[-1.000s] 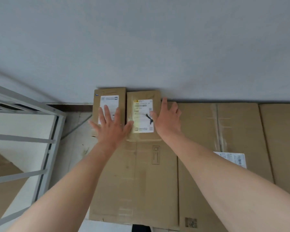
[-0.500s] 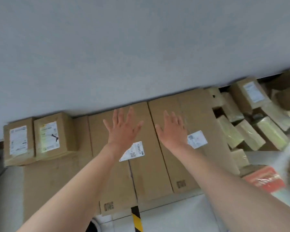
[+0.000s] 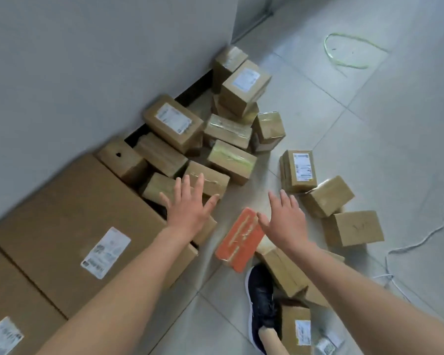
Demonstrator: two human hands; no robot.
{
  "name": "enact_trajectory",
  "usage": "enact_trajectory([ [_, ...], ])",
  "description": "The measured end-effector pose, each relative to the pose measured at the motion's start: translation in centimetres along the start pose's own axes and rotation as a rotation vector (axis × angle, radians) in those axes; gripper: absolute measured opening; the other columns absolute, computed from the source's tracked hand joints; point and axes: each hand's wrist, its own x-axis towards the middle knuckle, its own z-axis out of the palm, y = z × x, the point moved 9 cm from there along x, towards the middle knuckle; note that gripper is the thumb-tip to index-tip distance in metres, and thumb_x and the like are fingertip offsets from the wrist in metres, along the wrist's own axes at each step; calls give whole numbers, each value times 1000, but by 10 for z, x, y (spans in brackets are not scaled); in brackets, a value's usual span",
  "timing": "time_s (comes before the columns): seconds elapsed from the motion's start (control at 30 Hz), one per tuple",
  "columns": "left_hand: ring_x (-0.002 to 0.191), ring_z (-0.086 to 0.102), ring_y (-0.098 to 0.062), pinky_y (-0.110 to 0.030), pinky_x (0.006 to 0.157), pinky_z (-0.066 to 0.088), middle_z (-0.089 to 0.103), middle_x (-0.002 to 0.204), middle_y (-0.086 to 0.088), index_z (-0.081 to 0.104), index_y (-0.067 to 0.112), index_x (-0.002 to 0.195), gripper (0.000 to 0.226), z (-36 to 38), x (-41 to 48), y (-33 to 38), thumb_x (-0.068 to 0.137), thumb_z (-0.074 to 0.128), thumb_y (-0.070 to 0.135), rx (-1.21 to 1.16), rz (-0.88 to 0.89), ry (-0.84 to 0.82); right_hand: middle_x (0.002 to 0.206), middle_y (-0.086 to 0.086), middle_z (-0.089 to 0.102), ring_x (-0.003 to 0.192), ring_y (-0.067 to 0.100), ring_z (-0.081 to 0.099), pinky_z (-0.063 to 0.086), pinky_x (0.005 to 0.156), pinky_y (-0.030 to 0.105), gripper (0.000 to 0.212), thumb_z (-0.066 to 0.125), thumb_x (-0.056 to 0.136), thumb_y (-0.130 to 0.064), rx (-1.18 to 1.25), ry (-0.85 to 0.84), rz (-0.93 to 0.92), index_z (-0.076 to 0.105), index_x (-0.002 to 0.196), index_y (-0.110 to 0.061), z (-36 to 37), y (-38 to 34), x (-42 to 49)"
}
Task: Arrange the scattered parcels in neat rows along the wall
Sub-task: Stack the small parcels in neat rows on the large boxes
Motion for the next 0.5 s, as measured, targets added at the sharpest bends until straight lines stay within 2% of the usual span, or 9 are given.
enact_trajectory([
  [0.1, 150, -4, -30, -69, 112, 7, 4, 164, -12, -2, 30, 155, 74, 43, 43, 36, 97, 30, 62, 137, 18, -62, 162, 12, 16, 148, 33, 13, 26, 115, 47, 72, 45, 96, -53, -27, -40, 0, 16, 155, -22, 16, 45, 41],
  [0.2, 149, -3, -35, -71, 110, 10, 5, 163, -15, -6, 29, 155, 82, 80, 85, 44, 96, 46, 54, 328, 37, -137, 162, 13, 15, 148, 33, 13, 25, 114, 47, 77, 49, 94, -52, -46, -69, -47, 14, 156, -23, 37, 56, 89],
  [0.33, 149, -4, -38, -74, 107, 10, 1, 163, -15, -9, 30, 154, 94, 115, 146, 27, 93, 60, 42, 530, 115, -196, 162, 15, 13, 148, 35, 13, 23, 116, 47, 83, 54, 92, -53, -136, -72, -219, 11, 156, -23, 63, 28, 163],
  [0.5, 149, -8, -38, -75, 108, 6, -6, 163, -16, -15, 30, 153, 101, 159, 205, -3, 91, 65, 31, 758, 258, -306, 162, 18, 7, 148, 40, 8, 22, 116, 55, 90, 61, 89, -52, -208, -47, -413, 6, 156, -26, 98, -28, 247],
])
